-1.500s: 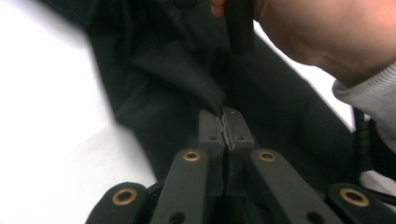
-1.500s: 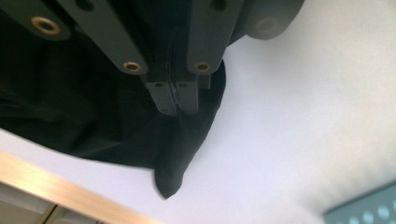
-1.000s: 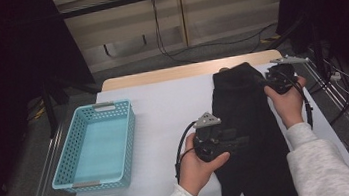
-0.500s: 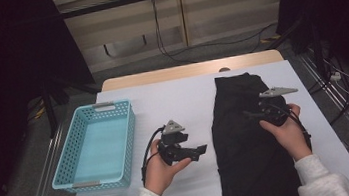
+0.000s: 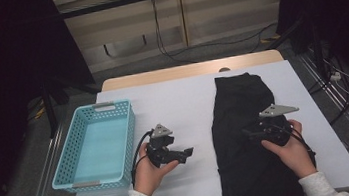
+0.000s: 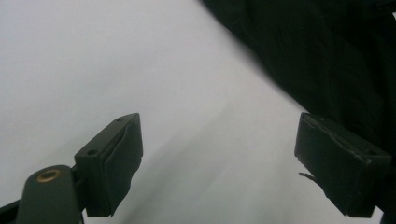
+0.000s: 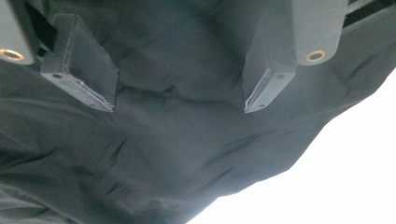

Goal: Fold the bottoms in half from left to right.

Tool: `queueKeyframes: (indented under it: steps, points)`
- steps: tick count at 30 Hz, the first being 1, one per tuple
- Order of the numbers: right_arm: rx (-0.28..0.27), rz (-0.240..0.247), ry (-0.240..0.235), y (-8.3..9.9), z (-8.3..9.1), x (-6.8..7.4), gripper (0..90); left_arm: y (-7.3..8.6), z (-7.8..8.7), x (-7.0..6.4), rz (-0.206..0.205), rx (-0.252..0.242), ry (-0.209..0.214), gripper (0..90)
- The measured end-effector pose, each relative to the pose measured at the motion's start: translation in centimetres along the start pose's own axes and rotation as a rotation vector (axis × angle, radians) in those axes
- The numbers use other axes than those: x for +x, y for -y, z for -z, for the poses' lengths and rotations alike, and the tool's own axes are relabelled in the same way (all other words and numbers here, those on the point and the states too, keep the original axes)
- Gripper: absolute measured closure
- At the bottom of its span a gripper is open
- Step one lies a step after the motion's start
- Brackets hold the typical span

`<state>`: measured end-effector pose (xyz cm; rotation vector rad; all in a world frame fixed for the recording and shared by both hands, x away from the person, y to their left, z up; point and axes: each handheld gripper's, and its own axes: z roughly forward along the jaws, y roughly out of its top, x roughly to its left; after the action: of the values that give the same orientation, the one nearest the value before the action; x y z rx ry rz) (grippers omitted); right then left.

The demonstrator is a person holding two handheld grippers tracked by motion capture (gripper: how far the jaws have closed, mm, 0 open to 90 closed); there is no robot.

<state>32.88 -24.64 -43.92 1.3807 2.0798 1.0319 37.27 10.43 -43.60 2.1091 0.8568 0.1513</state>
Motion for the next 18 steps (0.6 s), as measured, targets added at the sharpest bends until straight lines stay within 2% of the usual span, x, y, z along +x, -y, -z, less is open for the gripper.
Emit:
queueKeyframes:
  steps: [3,10,11,13,18]
  points:
    - [0.001,-0.007,-0.008,0.3,0.1,0.2,27.7,0.0,0.1,0.2,0.002,-0.003,-0.004,15.1]
    - [-0.001,0.013,-0.013,0.8,0.7,0.6,26.4,0.0,0.1,1.0,0.013,-0.003,-0.012,14.2]
    - [-0.007,-0.012,0.01,1.0,1.0,0.3,18.8,0.0,0.1,1.3,0.016,-0.009,-0.019,14.1]
    - [-0.01,-0.027,0.035,1.2,1.3,0.0,15.2,-0.1,0.0,1.6,0.02,-0.003,-0.022,13.7]
    - [-0.013,-0.026,-0.001,1.7,1.9,-0.1,15.2,0.0,-0.2,2.3,0.03,0.002,-0.037,12.9]
